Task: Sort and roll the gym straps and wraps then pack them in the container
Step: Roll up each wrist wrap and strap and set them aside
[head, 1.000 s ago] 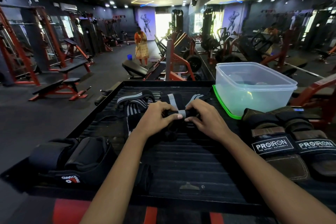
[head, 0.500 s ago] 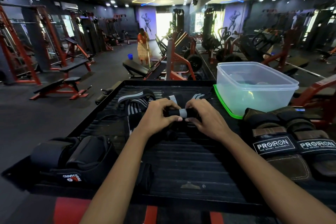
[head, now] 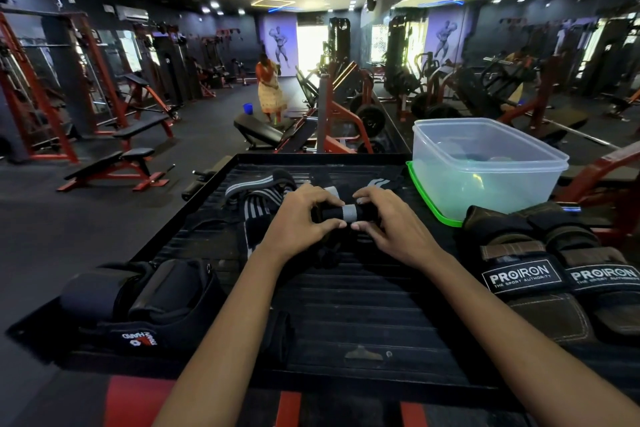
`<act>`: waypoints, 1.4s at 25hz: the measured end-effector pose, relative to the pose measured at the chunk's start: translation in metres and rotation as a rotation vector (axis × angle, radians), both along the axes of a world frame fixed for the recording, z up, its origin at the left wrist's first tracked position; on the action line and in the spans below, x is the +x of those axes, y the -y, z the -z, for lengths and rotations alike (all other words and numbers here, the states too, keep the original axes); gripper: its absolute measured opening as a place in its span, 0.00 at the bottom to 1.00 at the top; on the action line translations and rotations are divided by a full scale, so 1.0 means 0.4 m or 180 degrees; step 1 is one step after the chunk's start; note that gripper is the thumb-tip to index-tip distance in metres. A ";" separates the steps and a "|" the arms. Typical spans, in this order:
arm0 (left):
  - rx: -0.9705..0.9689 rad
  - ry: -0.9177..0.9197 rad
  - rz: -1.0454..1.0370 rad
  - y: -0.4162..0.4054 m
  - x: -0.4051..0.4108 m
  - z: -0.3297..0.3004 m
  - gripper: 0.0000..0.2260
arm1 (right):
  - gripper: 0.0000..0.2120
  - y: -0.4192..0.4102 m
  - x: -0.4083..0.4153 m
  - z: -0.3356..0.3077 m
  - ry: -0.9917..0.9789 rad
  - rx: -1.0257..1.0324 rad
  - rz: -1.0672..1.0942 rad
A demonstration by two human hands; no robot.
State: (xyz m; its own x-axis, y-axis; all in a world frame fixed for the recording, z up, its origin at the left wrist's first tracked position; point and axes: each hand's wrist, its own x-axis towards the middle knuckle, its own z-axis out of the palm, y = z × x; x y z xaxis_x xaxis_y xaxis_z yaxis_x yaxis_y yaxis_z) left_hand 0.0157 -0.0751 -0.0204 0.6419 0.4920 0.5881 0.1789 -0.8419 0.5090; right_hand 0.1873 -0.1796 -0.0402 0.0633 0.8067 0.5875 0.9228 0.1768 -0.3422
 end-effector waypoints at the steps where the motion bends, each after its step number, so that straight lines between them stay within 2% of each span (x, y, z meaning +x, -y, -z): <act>1: -0.0024 -0.0029 -0.0005 0.002 0.000 0.000 0.13 | 0.15 0.000 0.001 -0.001 0.0003 -0.0011 0.0001; 8: 0.0012 0.0009 0.0274 0.002 0.006 0.003 0.13 | 0.10 0.001 0.000 -0.002 0.0078 -0.0007 0.0006; 12: 0.0075 0.0028 0.0256 0.000 0.006 0.003 0.12 | 0.11 0.003 -0.001 -0.002 0.0008 -0.0092 0.0074; 16: -0.0056 -0.0018 0.0261 0.005 0.007 0.004 0.10 | 0.18 0.006 0.002 -0.005 -0.0070 0.0012 0.0002; 22: -0.0242 -0.0079 0.0377 0.003 0.006 0.010 0.10 | 0.13 0.001 0.011 -0.009 -0.0143 0.0026 -0.0158; 25: -0.0241 -0.0173 0.0413 0.001 0.005 0.007 0.14 | 0.11 -0.004 0.009 -0.001 -0.0201 0.0002 -0.0215; 28: -0.0293 -0.0048 0.0397 0.002 0.004 0.004 0.13 | 0.13 -0.006 0.009 -0.001 -0.0220 0.0092 -0.0267; 31: -0.0395 0.0126 0.0377 0.011 0.004 0.004 0.12 | 0.19 -0.001 0.012 -0.008 -0.0078 0.0082 -0.0270; 35: -0.0347 0.0080 0.0389 0.004 0.005 0.008 0.11 | 0.16 0.001 0.012 -0.004 -0.0015 0.0089 -0.0214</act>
State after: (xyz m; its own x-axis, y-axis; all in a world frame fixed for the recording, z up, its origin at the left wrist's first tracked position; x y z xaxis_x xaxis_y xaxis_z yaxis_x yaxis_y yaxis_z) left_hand 0.0178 -0.0767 -0.0237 0.6866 0.4731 0.5520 0.0647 -0.7961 0.6017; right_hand 0.1921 -0.1799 -0.0384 0.0124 0.7926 0.6097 0.9069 0.2479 -0.3407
